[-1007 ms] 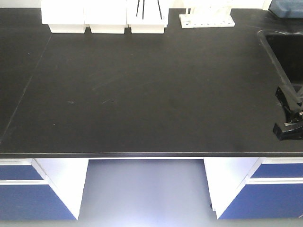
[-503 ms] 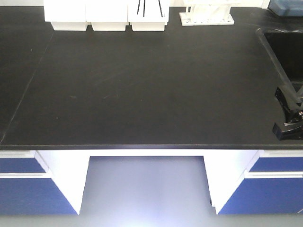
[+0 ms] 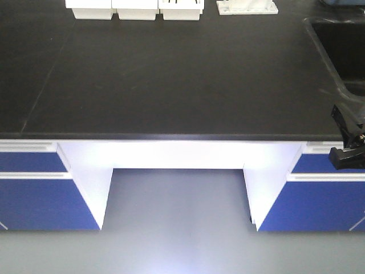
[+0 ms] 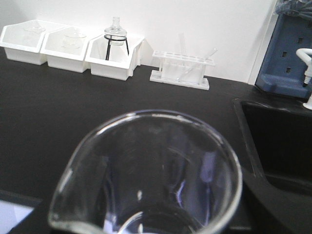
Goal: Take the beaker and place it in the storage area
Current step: 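Drive the base back and turn toward the opposite bench holding the beaker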
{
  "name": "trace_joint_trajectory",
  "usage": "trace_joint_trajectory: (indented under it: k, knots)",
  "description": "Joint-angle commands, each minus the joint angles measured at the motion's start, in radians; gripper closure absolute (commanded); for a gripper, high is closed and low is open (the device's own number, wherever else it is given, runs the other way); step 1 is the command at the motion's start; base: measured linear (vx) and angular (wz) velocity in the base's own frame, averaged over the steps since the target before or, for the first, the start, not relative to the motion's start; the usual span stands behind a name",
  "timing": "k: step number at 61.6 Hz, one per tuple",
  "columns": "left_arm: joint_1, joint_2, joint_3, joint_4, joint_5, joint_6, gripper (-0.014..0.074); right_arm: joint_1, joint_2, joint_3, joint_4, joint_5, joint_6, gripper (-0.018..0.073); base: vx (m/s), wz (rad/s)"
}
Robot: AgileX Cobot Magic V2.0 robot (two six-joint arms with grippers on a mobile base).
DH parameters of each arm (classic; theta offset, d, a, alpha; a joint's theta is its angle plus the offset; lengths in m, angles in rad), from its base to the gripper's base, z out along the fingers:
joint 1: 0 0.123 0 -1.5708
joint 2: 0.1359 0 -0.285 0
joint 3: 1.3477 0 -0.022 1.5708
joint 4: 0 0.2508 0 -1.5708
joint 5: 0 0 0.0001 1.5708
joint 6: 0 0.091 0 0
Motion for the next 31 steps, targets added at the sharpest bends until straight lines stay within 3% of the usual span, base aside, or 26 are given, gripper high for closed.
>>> trace_joint_trajectory:
  k: [1, 31]
  knots:
    - [-0.006, -0.019, 0.022, -0.006, -0.084, -0.006, 0.0605, 0.0, -0.003, -0.031, 0.001, -0.078, -0.003, 0.0567, -0.32, -0.01]
    - [-0.006, -0.019, 0.022, -0.006, -0.084, -0.006, 0.0605, 0.0, -0.003, -0.031, 0.001, -0.077, -0.003, 0.0567, -0.35, -0.05]
